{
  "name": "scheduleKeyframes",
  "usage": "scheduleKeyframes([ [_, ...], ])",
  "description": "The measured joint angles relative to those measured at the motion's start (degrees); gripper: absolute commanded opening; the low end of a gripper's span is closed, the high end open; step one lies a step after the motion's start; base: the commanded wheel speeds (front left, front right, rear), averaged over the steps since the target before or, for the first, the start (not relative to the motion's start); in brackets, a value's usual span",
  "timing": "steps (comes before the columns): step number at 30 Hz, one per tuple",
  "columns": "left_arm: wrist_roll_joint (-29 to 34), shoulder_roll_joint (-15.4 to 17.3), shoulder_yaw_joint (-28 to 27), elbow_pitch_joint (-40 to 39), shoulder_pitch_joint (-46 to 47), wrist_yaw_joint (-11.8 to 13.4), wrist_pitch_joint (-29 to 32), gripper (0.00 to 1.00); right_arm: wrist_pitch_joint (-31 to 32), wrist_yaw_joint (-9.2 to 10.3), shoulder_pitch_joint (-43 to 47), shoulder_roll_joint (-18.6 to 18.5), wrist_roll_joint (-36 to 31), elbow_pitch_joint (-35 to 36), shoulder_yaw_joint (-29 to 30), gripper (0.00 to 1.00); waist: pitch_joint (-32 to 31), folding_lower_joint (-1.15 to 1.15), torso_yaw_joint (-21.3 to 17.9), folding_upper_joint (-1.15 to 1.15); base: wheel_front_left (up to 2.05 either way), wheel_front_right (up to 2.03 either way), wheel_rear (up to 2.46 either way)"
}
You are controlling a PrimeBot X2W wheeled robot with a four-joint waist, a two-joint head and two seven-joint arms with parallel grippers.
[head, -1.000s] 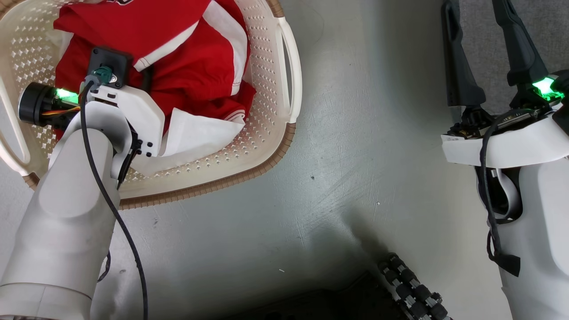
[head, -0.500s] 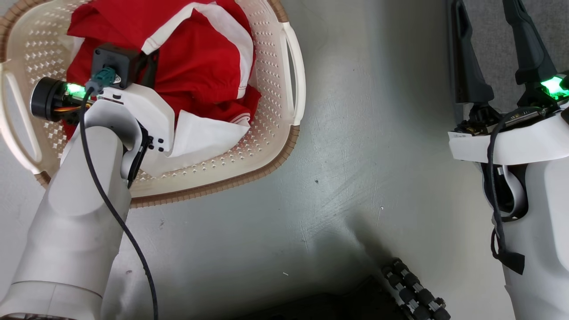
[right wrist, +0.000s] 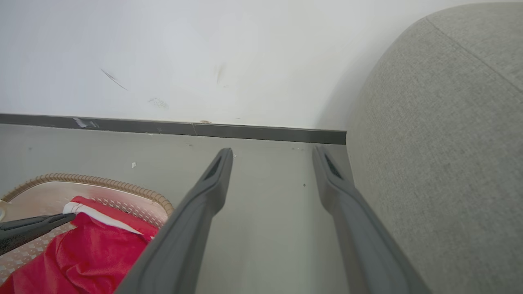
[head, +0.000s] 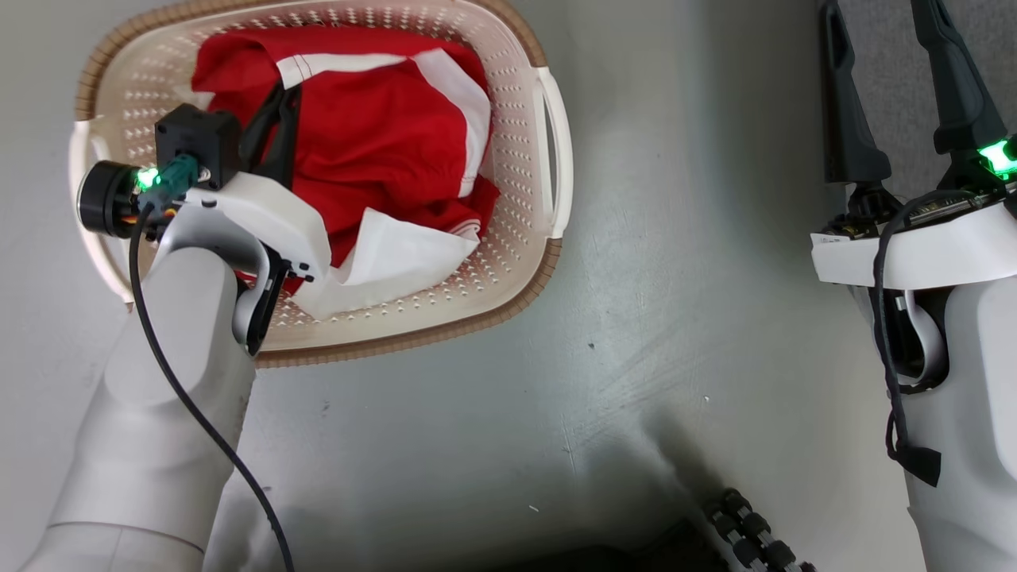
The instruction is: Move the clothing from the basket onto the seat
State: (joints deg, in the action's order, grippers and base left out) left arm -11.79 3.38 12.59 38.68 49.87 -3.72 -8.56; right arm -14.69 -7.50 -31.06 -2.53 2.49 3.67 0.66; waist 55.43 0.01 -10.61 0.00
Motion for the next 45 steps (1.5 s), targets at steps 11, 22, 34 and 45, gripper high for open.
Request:
scheduleKeyframes([
  [11,-3.55,-1.18,-0.68,-1.74,-3.82,-0.71,-4.47,0.00,0.00,-0.01,1.12,-0.03,-2.15,-0.98,1.09,1.00,-4.34,0.00,2.77,0.00,0.00,0.00,0.00],
  [22,-6.80,-1.57,-0.56,-6.58,-9.52,-1.57,-5.66,0.00,0.00,-0.01,4.36,-0.07,-3.71,-2.12,2.12,1.00,-10.65,0.00,5.65,0.00,0.00,0.00,0.00],
  [34,-11.04,-1.69,-1.04,-16.33,-16.11,-2.50,-5.73,0.00,0.00,-0.01,7.98,-0.07,-4.37,-3.11,3.37,1.00,-18.48,0.00,8.10,0.00,0.00,0.00,0.00],
  [45,-14.33,-1.63,1.34,-24.27,-24.09,-2.56,-5.73,0.00,0.00,-0.01,13.23,-0.03,-5.05,-4.66,4.25,1.00,-26.38,0.00,9.83,0.00,0.00,0.00,0.00],
])
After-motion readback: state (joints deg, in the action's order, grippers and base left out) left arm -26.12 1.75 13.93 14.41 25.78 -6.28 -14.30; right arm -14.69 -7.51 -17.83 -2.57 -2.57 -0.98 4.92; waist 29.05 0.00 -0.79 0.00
